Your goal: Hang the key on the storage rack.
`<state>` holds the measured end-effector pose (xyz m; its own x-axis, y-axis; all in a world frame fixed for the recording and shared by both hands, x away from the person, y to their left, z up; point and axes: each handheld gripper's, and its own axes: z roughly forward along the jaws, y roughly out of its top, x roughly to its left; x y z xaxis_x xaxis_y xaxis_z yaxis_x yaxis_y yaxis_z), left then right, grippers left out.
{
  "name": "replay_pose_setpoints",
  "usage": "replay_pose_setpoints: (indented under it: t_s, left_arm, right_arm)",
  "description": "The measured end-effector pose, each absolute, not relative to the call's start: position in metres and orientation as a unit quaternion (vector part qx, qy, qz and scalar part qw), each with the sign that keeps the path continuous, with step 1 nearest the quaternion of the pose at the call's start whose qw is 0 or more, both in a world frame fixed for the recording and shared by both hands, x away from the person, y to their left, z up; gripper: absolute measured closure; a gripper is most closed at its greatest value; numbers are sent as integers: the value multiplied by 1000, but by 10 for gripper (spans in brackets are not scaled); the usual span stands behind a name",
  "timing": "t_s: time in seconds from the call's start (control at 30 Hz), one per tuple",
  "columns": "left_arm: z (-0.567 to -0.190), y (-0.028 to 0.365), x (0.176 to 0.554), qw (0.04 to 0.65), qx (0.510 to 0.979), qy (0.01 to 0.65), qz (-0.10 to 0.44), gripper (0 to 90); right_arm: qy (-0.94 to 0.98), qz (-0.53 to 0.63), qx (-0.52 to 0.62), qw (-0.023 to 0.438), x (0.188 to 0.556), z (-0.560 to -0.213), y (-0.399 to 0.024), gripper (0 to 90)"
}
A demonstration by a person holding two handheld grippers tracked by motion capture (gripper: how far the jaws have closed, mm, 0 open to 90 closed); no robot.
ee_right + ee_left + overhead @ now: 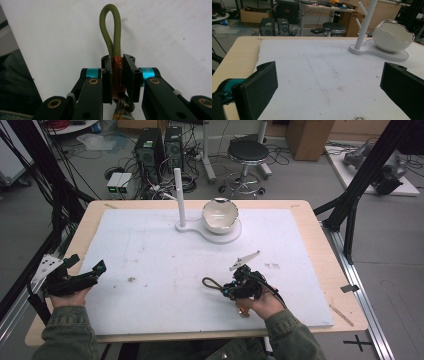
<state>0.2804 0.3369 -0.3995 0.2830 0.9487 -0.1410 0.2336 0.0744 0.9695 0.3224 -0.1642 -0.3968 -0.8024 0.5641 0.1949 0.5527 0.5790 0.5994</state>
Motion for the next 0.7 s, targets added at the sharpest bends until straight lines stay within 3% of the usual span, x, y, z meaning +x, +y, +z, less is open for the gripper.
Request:
replay_pose_setpoints:
  t_s: [0.7]
  left_arm:
    - [-399, 337, 280, 544, 591, 495, 331, 18]
  right_arm:
    - [851, 412, 326, 8, 353, -344, -176, 784]
